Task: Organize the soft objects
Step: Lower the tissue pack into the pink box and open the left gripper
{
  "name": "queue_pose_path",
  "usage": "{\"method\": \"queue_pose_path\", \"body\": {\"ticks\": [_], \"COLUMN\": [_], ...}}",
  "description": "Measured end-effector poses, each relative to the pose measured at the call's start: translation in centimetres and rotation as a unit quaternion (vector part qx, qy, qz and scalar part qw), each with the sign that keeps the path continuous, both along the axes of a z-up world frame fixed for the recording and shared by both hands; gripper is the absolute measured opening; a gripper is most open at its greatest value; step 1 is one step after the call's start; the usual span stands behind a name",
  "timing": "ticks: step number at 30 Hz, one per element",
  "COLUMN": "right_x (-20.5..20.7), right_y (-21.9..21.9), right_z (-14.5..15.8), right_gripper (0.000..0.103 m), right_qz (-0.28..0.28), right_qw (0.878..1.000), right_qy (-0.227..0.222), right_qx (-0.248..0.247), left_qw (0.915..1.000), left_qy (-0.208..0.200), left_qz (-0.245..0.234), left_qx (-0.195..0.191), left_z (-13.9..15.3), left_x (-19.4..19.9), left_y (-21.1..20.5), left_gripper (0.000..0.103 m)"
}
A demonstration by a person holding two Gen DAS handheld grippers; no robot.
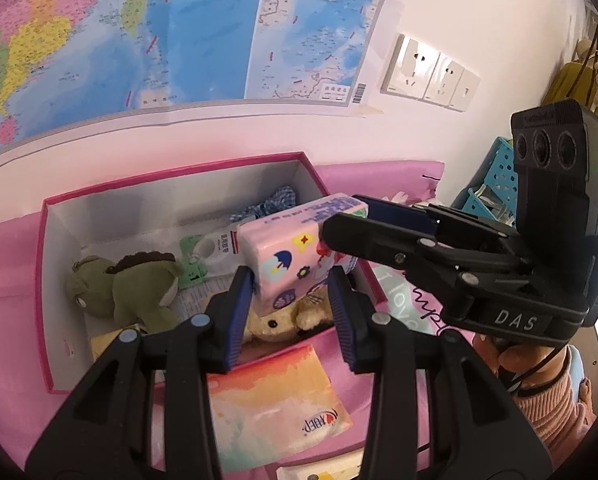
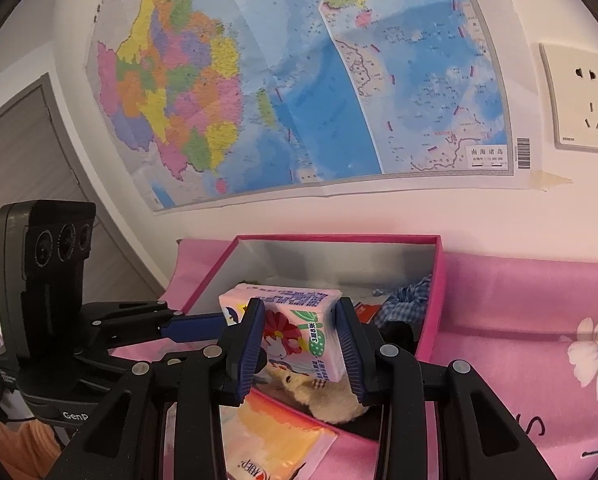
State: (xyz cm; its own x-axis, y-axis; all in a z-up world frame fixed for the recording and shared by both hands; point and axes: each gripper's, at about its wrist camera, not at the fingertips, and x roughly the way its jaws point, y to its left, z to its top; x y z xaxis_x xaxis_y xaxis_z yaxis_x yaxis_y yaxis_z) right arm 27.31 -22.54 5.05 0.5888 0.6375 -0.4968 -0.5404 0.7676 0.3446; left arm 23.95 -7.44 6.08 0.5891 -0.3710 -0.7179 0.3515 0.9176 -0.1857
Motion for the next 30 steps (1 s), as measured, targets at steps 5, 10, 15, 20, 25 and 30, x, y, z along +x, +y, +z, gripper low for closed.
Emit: {"method": "queue_pose_path", "body": {"ticks": [5,10,15,20,25,30], "right_x": [1.4,2.8,3.6,4.2,4.5,4.8], "right_y": [0.0,0.2,0.2,0.2,0.2,0.4], "right_z": [-0.3,-0.9,-1.3,-1.6,-1.7,-1.8], "right_gripper": [0.037,0.037,0.037,0.037,0.037,0.037], "right_qz": [-0.006,-0.014,-0.018,-0.023,-0.025,-0.028], "right_qw": [1.000,1.000,0.999,0.999,0.999,0.999], "right_qy": [0.009,0.019,0.027,0.034,0.036,0.038], "right_qx": [0.001,-0.006,-0.006,-0.011,-0.012,-0.016], "left_qw": [0.9999,0.9997,0.9994,0.9992,0.9989,0.9986], "left_qy": [0.009,0.020,0.031,0.038,0.044,0.050], "left_qz": [0.005,0.011,0.014,0.013,0.015,0.018], "left_qx": [0.001,0.001,0.000,0.001,-0.001,-0.001], "left_z": [-0.4,-0.9,-1.4,-1.7,-2.0,-2.2], "left_x": [1.3,2.5,3.3,3.9,4.5,4.9], "left_y": [0.0,0.0,-0.1,-0.2,-0.3,-0.4], "left_gripper": [0.041,0.041,0.041,0.041,0.041,0.041]}}
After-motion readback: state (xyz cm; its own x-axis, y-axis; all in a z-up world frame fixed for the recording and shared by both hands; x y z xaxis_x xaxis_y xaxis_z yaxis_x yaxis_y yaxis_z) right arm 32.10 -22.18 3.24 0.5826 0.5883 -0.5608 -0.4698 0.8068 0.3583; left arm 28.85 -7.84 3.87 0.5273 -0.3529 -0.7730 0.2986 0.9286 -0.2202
